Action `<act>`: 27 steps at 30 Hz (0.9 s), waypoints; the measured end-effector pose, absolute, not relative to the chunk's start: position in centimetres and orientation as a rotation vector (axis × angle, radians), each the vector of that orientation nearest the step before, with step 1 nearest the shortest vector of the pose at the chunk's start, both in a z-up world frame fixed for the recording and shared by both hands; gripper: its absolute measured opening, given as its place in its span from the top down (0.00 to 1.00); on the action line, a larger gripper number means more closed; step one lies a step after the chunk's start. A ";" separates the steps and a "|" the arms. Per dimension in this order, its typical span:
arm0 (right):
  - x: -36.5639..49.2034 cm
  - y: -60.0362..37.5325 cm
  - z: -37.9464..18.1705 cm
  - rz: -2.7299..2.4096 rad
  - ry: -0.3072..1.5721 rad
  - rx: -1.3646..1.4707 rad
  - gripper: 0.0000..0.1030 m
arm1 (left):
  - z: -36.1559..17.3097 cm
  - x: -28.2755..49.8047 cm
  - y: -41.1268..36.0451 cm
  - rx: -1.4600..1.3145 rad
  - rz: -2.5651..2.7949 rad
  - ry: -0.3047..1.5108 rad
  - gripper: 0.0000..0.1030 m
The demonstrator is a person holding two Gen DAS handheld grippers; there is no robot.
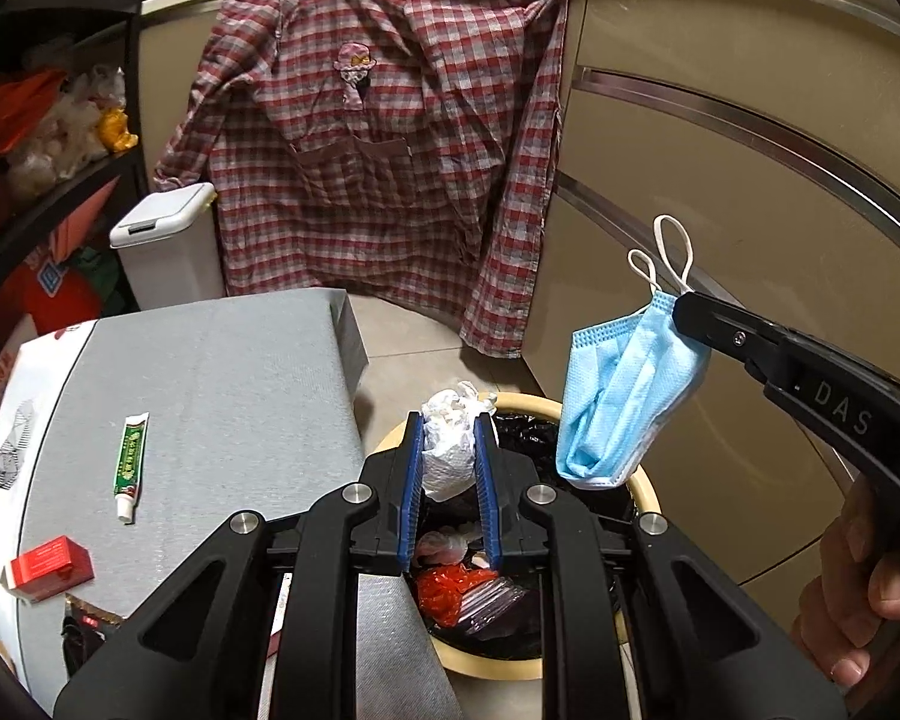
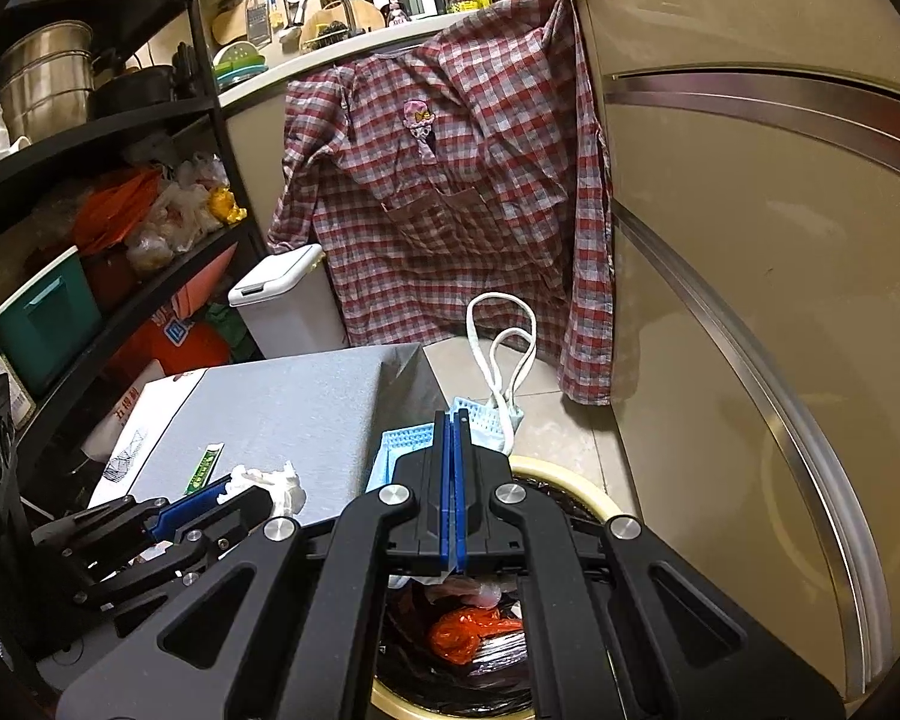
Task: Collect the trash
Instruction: 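Carry the tissue and blue mask in both tools over the bin, then open both tools to drop the tissue and mask into the bin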
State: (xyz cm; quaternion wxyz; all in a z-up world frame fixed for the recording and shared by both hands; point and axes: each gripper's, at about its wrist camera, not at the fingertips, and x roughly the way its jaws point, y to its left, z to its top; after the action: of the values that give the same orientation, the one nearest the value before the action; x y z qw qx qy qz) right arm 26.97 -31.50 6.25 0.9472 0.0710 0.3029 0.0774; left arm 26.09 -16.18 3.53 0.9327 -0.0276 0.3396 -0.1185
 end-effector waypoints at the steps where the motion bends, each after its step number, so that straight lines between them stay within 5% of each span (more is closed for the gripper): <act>1: 27.1 -31.5 6.2 0.155 0.618 0.145 0.99 | 3.5 26.2 -16.1 -0.057 -0.245 0.697 0.84; 27: 28.3 -32.1 5.1 0.131 0.647 0.147 0.97 | 2.2 28.4 -17.9 -0.039 -0.253 0.736 0.82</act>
State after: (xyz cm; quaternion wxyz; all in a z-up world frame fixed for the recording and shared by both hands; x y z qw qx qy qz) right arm 28.30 -32.12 5.09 0.9434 0.0721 0.3173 0.0642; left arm 28.38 -17.90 2.23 0.9251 -0.0192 0.3586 -0.1233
